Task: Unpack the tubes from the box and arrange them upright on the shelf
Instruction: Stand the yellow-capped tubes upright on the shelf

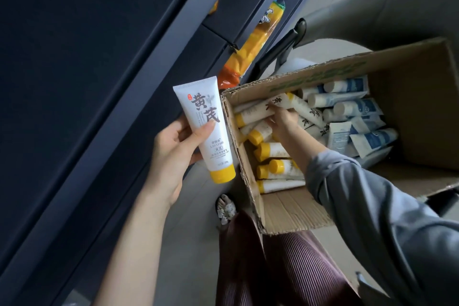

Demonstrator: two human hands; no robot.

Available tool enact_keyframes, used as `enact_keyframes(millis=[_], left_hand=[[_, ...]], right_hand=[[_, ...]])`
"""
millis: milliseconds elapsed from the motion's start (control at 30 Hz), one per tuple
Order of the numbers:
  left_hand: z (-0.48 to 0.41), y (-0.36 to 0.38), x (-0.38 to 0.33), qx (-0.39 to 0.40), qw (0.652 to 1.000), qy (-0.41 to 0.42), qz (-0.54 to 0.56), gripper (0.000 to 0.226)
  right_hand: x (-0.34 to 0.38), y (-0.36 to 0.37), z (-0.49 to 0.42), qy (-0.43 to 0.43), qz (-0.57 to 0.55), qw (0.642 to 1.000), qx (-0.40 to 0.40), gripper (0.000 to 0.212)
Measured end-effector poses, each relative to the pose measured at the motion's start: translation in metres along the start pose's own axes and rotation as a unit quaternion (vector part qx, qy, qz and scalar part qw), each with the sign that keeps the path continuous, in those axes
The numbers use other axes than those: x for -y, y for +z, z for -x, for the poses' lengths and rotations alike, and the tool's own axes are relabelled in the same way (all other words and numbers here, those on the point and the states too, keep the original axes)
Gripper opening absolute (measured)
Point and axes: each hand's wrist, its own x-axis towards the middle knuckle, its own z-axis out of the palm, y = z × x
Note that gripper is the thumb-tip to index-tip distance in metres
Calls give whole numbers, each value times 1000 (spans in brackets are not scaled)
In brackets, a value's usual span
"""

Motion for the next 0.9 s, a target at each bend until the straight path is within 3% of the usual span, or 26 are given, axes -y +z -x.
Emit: enact_keyframes(millis=[267, 400, 533, 733, 900], left_hand=[[29, -9, 3, 30, 999, 20, 8, 34], [58, -21, -2, 47, 998, 45, -12, 33], [101, -43, -16, 43, 995, 86, -34, 40], [178, -83, -39, 4, 984, 162, -72, 27], [246, -122, -60, -32, 967, 241, -79, 25]], right_hand=[[1, -40, 33, -15, -77, 992, 101, 35], [6, -57, 66, -74, -43, 984, 159, 7], [8, -67, 114, -172, 58, 969, 169, 5], [9, -73, 215, -346, 144, 897, 233, 9], [22, -60, 316, -427, 143, 839, 305, 9]])
